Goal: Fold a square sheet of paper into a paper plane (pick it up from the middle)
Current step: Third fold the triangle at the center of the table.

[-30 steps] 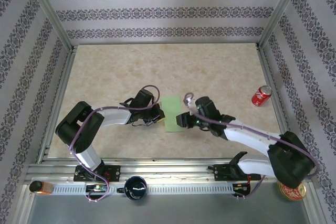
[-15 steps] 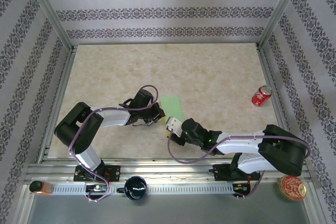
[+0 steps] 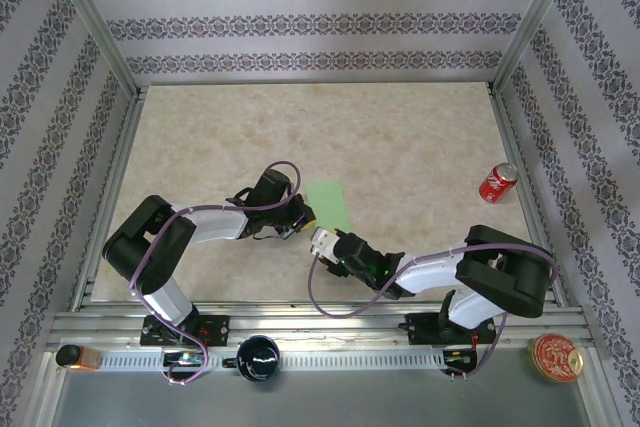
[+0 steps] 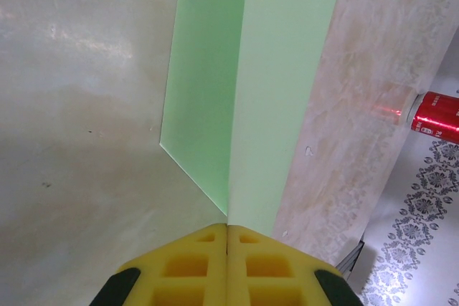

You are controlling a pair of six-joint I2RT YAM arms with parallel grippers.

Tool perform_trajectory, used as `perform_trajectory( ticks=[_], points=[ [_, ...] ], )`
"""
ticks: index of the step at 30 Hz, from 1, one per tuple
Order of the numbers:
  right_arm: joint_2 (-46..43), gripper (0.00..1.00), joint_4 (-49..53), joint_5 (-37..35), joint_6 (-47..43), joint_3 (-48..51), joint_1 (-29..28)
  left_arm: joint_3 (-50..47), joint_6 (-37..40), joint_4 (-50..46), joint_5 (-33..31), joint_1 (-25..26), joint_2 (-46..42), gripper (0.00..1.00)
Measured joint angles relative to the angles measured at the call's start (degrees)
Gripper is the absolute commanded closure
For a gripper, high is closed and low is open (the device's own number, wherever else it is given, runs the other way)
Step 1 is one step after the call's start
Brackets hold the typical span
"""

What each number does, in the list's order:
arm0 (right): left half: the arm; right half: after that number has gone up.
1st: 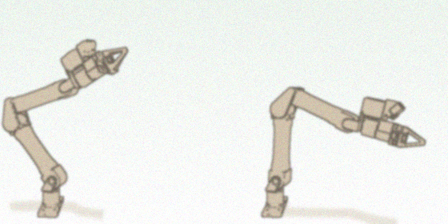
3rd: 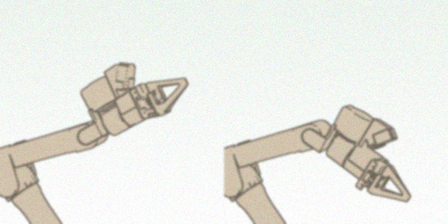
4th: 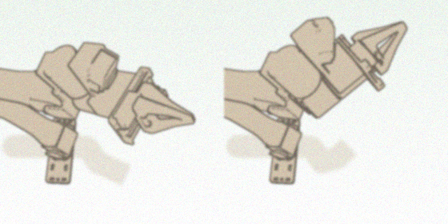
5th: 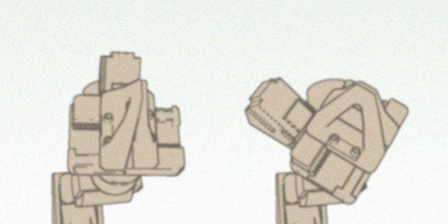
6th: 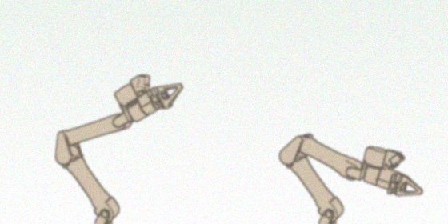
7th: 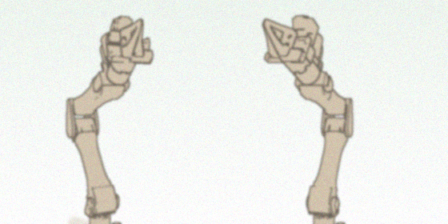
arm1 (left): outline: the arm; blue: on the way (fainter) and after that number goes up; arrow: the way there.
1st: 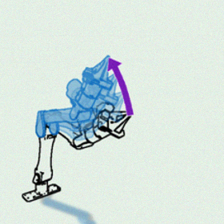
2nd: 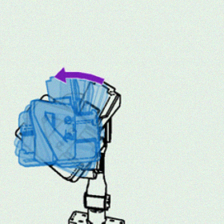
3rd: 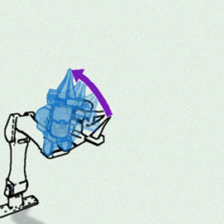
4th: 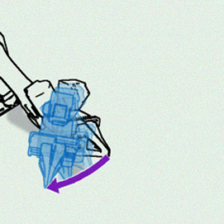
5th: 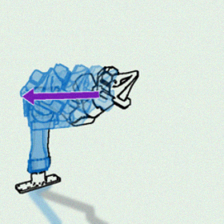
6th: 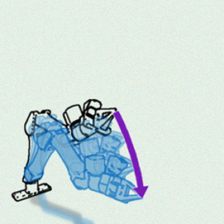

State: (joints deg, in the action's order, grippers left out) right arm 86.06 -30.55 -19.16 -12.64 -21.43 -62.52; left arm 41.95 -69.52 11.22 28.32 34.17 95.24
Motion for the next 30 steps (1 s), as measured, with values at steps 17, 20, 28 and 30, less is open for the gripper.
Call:
perform_trajectory(
  ticks=[17,20,28,30],
  points=[
    [0.8,0.77,-1.5,-1.4,0.5,-1.0,0.0,-0.1,-0.3,0.3,0.0,0.0,0.0,1.00],
    [0.8,0.79,-1.5,-1.4,0.8,-1.0,0.0,-0.1,-0.4,0.5,0.0,0.0,0.0,1.00],
    [0.8,0.65,-2.0,0.5,3.0,-0.9,-0.1,-0.1,-0.5,0.7,0.0,0.0,0.0,1.00],
    [0.8,0.63,-2.0,0.8,3.5,-0.9,-0.4,-0.1,-0.5,0.9,0.0,0.0,-0.1,1.00]
  ],
)
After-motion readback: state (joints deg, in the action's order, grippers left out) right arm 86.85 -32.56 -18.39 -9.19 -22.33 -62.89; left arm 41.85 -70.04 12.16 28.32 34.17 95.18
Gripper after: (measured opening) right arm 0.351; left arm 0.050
